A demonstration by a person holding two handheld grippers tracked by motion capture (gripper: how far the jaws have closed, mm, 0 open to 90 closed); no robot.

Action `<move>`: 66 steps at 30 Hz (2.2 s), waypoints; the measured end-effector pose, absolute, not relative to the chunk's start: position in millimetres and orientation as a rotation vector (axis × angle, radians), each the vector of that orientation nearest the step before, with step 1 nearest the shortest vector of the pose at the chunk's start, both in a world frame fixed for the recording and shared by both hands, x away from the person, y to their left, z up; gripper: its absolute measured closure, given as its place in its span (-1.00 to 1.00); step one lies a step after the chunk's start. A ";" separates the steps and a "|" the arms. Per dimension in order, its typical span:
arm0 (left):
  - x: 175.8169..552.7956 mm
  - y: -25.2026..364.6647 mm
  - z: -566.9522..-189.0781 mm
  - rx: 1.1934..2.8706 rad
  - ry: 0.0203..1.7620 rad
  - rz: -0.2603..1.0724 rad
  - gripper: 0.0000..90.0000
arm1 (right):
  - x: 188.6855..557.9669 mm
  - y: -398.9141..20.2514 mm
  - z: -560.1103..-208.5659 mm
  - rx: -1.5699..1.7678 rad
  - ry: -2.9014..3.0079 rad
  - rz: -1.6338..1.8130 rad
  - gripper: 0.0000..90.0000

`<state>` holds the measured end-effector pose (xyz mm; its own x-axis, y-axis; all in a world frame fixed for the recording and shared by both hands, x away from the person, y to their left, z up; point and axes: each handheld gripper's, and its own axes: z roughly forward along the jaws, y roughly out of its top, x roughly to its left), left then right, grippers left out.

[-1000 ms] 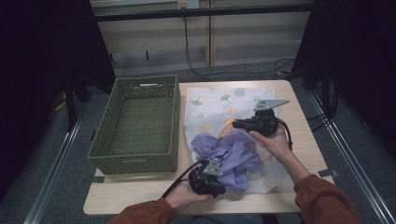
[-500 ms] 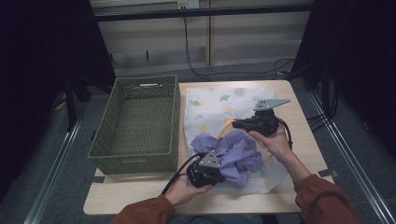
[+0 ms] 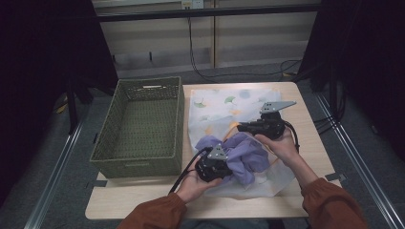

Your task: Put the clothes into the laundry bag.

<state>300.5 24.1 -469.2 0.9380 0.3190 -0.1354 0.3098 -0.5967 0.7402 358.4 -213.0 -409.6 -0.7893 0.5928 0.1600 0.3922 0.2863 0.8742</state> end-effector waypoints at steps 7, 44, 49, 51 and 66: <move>314.2 19.8 -465.9 2.209 0.496 0.042 0.95 | 358.5 -212.9 -409.6 0.909 2.363 1.515 0.99; 357.1 -8.9 -495.3 2.258 0.629 0.135 0.79 | 357.6 -215.0 -407.0 0.906 2.364 1.536 0.99; 354.3 -2.2 -489.8 2.218 0.610 0.057 0.46 | 358.1 -216.3 -408.9 0.918 2.364 1.522 0.99; 350.0 2.3 -485.3 2.234 0.594 0.054 0.37 | 358.4 -217.0 -409.1 0.919 2.362 1.525 0.99; 325.4 40.4 -447.8 2.187 0.519 0.056 0.12 | 358.8 -219.1 -409.5 0.928 2.352 1.523 0.99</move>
